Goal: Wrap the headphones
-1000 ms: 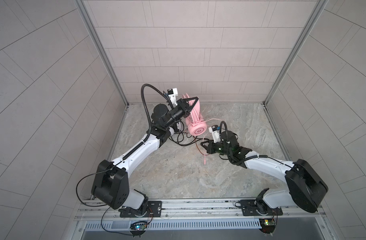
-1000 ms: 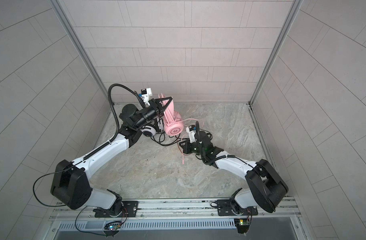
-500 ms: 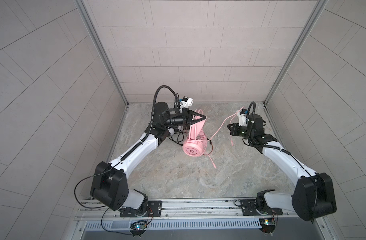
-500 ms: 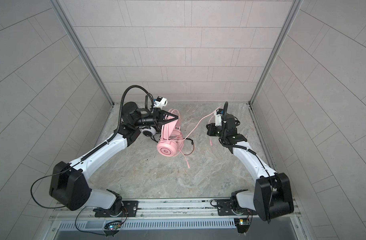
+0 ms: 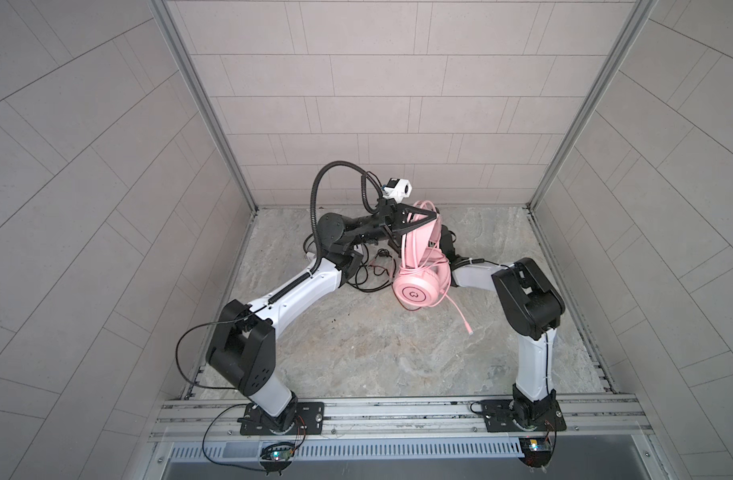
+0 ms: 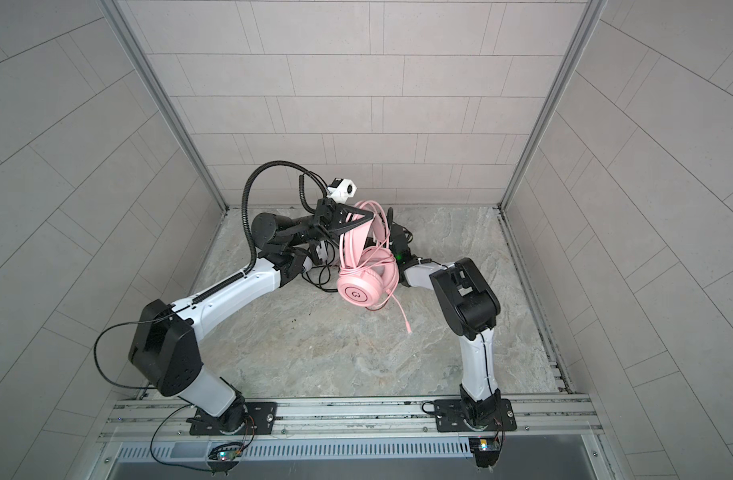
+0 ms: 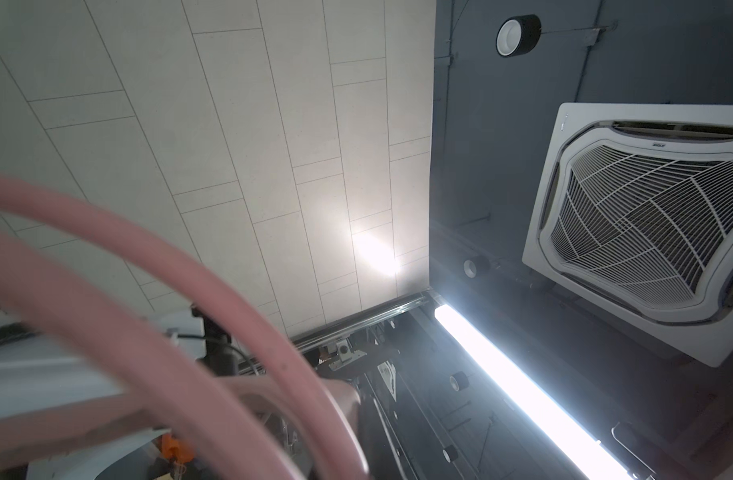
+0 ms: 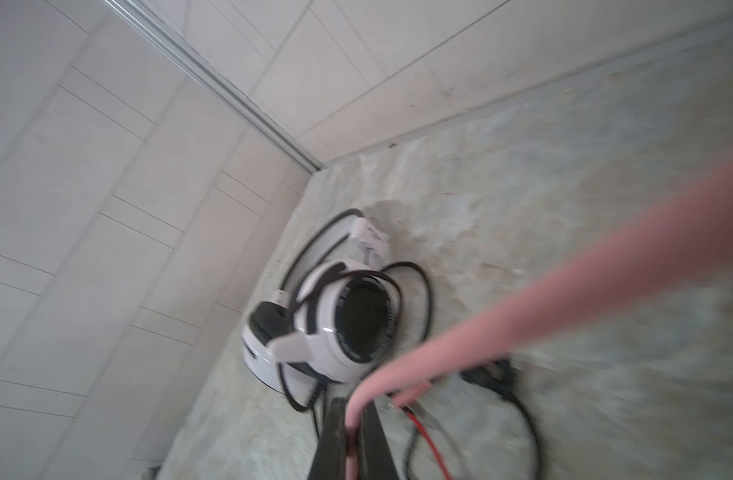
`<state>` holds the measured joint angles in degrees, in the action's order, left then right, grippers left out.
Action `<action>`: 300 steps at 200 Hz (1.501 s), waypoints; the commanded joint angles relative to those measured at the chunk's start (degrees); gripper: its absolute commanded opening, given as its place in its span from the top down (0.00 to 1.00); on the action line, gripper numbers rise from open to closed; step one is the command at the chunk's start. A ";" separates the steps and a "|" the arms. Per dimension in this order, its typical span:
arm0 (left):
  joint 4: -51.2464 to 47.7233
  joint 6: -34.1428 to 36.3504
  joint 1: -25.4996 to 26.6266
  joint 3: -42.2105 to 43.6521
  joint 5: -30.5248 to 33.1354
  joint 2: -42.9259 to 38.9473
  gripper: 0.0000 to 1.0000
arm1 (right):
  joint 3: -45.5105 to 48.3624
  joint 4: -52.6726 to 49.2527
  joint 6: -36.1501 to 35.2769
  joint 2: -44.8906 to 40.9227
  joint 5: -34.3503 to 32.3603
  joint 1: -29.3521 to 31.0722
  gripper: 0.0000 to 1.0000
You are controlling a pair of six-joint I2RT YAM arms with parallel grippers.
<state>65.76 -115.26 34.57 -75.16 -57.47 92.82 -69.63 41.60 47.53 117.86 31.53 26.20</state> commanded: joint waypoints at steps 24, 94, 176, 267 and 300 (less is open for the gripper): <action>9.65 4.22 1.57 -8.39 14.54 2.83 1.00 | 1.96 31.92 24.99 7.13 -11.67 7.31 0.95; 10.02 20.47 -1.40 -10.48 31.62 7.87 1.00 | 8.97 40.13 36.74 4.37 -17.56 13.51 0.94; 5.83 37.96 -2.70 -7.63 40.10 6.39 1.00 | 20.07 40.09 34.83 -10.10 -15.25 15.44 0.95; 0.17 43.70 -3.81 -6.17 40.52 4.99 1.00 | 17.76 3.87 22.41 -20.29 -3.44 17.78 0.97; -9.33 40.40 -5.29 -4.38 34.39 1.58 1.00 | 22.53 -6.44 16.25 -24.47 0.45 10.15 0.97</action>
<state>58.02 -73.95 30.26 -80.38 -18.59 100.77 -50.35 46.96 70.08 97.78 28.10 42.04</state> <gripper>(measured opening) 0.087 0.049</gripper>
